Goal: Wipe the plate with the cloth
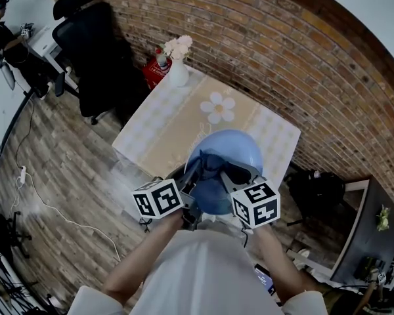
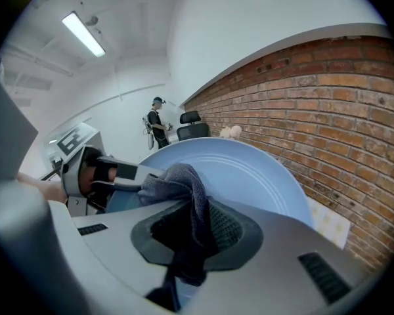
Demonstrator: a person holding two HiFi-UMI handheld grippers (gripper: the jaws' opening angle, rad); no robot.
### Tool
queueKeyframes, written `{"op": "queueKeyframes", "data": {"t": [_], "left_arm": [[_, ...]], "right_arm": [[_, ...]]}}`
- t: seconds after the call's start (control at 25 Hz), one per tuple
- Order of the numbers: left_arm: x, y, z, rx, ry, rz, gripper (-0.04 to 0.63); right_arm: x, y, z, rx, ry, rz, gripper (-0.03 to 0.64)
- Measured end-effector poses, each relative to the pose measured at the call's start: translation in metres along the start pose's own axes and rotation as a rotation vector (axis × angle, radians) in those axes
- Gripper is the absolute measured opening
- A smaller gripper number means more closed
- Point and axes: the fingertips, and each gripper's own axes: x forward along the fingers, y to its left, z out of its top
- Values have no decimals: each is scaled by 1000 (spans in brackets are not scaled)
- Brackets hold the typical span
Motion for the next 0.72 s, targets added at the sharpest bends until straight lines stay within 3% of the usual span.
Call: {"op": "queueKeyframes", "data": {"t": [0.28, 0.72], "left_arm": [[-4, -5, -19, -18, 22, -6, 48], [-11, -10, -8, -24, -3, -22, 48]], "right_arm": [[-13, -52, -1, 164, -75, -117, 81], [-49, -91, -43, 204, -41, -242, 80]]}}
